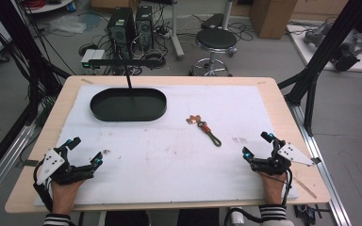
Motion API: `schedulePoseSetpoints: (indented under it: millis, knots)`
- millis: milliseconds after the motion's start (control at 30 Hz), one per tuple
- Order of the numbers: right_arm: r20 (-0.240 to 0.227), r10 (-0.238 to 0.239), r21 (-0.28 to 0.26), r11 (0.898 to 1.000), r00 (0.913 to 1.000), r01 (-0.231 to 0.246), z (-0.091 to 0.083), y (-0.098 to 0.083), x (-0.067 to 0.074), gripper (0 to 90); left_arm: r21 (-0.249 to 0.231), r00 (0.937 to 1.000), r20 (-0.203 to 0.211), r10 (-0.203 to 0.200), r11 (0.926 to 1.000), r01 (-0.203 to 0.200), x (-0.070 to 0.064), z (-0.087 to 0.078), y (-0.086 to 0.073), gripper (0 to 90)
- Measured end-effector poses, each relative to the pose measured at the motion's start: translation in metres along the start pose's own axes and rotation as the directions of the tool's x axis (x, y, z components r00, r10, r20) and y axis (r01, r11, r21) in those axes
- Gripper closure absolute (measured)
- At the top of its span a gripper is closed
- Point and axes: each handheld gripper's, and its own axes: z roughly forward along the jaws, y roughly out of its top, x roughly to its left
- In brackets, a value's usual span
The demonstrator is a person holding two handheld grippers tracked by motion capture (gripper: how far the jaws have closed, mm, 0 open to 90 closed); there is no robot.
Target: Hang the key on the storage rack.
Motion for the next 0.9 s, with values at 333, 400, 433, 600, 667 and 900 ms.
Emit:
schedulePoseSetpoints:
  millis: [333, 400, 433, 600, 667, 900]
  knots:
    - [0.005, 0.02, -0.004, 1.0, 0.9998, -0.02, -0.0005, 0.0, -0.0013, 0.3, 0.002, 1.0, 0.0, 0.008, 1.0, -0.008, -0.0003, -0.0001, 0.0001, 2.7]
    - [0.005, 0.011, -0.004, 1.0, 0.9999, -0.011, -0.0003, -0.0001, -0.0012, 0.3, 0.002, 1.0, 0.0, 0.005, 1.0, -0.005, -0.0001, -0.0002, 0.0001, 2.8]
    - [0.006, 0.015, -0.006, 1.0, 0.9999, -0.015, -0.0001, 0.0, -0.0008, 0.3, 0.001, 1.0, 0.0, 0.004, 1.0, -0.004, 0.0, -0.0002, 0.0001, 2.7]
    - [0.02, 0.024, -0.008, 1.0, 0.9995, -0.023, -0.0005, 0.0001, -0.0017, 0.3, 0.001, 1.0, 0.0, 0.005, 1.0, -0.005, 0.0, -0.0002, 0.0001, 2.7]
    - [0.02, 0.027, -0.007, 1.0, 0.9994, -0.027, -0.0005, 0.0002, -0.0016, 0.3, 0.001, 1.0, 0.0, 0.005, 1.0, -0.005, -0.0001, -0.0002, 0.0001, 2.7]
    - [0.021, 0.051, 0.019, 0.998, 0.9985, -0.052, 0.0014, 0.0018, -0.0039, 0.3, -0.003, 1.0, 0.0, 0.003, 1.0, -0.003, 0.0002, -0.0004, 0.0, 2.8]
